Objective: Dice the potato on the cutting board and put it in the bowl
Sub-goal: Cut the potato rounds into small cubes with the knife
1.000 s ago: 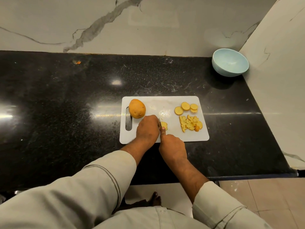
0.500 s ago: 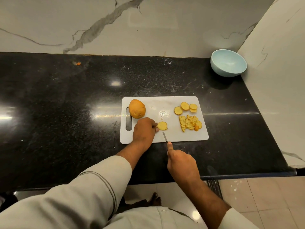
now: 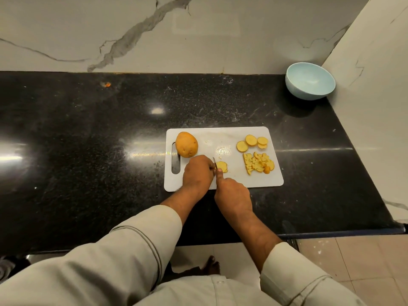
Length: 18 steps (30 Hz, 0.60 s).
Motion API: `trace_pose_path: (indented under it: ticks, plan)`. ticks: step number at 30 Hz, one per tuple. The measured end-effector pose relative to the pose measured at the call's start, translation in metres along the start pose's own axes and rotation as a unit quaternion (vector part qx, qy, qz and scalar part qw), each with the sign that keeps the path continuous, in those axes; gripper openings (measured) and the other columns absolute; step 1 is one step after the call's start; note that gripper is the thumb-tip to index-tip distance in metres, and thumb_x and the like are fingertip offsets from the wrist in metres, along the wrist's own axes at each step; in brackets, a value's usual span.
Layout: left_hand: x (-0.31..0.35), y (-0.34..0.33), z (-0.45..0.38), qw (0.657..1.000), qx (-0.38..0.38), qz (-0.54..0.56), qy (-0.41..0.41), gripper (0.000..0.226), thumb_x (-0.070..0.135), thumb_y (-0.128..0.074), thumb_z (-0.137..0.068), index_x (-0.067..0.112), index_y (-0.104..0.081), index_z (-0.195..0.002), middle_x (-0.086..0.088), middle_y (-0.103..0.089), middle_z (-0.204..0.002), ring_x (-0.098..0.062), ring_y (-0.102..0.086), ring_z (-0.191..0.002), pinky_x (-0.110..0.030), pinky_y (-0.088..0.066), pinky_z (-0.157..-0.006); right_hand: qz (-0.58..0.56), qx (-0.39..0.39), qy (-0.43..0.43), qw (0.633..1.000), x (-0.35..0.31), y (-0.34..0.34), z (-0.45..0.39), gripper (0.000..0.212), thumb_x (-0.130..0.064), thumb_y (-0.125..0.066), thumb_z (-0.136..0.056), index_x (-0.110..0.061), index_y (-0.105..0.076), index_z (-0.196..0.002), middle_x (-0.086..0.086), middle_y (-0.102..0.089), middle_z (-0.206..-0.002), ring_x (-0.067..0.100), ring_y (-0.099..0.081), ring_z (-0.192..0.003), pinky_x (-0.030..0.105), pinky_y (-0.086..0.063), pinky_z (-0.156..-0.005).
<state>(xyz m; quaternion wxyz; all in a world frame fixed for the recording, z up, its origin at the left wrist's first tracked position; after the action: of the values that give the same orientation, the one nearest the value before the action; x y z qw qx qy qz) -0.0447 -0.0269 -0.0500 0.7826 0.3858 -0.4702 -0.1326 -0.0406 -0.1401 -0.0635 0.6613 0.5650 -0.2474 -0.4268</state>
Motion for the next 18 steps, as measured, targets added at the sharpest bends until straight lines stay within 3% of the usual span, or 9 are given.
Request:
trace_pose_path:
  ticks: [12, 18]
  plan:
    - [0.005, -0.001, -0.002, 0.999, 0.021, -0.030, 0.018, 0.015, 0.015, -0.063, -0.088, 0.013, -0.073, -0.098, -0.005, -0.070, -0.102, -0.024, -0.065, -0.093, -0.034, -0.054, -0.078, 0.035, -0.010, 0.030, 0.999, 0.005, -0.003, 0.021, 0.063, -0.012, -0.037, -0.096, -0.011, -0.011, -0.153, 0.008, -0.062, -0.096, 0.025, -0.062, -0.081, 0.034, -0.038, -0.059]
    - [0.000, -0.003, -0.002, 1.000, 0.019, 0.009, 0.017, 0.017, 0.016, -0.066, -0.088, 0.010, -0.072, -0.102, -0.007, -0.069, -0.107, -0.025, -0.063, -0.097, -0.035, -0.053, -0.083, 0.023, -0.014, 0.023, 0.999, 0.020, -0.005, 0.043, 0.060, -0.018, -0.039, -0.098, -0.018, -0.015, -0.153, 0.003, -0.062, -0.097, 0.020, -0.061, -0.077, 0.035, -0.050, -0.063]
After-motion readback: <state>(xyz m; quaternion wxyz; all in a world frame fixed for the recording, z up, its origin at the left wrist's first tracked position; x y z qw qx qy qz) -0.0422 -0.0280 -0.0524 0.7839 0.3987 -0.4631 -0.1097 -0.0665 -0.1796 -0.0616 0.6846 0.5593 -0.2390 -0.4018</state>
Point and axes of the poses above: each hand's wrist, its own z-axis away from the middle knuckle, its own y-axis out of the back of the hand, x = y × z, the point moved 2 cm from there along -z, towards the middle knuckle
